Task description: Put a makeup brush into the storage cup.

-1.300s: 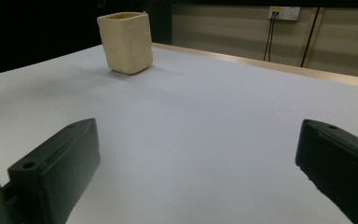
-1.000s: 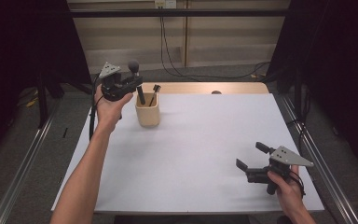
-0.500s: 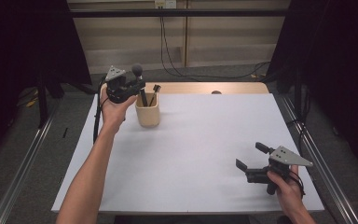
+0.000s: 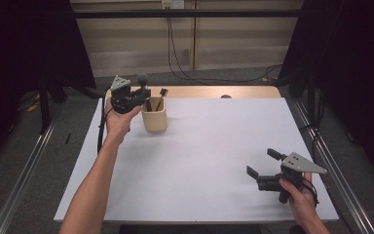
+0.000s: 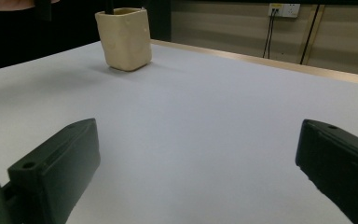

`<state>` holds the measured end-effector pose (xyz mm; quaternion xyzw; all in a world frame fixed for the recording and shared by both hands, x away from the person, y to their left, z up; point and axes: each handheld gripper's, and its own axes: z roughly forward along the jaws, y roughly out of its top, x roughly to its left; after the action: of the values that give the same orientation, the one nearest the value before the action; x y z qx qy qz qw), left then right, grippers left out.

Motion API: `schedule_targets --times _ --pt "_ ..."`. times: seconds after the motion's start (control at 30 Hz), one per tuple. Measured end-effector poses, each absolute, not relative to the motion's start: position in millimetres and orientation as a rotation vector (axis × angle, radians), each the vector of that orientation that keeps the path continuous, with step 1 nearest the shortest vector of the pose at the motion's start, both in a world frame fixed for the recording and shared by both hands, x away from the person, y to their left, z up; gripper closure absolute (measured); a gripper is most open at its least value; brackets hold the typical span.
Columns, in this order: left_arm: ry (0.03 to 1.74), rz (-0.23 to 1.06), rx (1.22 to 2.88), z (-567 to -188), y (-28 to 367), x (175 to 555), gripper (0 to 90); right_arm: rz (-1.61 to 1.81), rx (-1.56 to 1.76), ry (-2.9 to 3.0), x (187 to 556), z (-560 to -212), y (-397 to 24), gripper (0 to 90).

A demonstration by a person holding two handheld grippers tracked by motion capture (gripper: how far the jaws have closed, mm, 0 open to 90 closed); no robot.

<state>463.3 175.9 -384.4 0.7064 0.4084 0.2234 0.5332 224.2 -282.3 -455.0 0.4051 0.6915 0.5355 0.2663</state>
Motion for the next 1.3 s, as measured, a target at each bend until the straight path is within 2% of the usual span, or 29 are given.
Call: schedule_targets --times 1.3 --pt "0.983 0.507 1.750 -409 164 458 70.0 1.449 1.089 1.870 225 -455 -281 0.0"
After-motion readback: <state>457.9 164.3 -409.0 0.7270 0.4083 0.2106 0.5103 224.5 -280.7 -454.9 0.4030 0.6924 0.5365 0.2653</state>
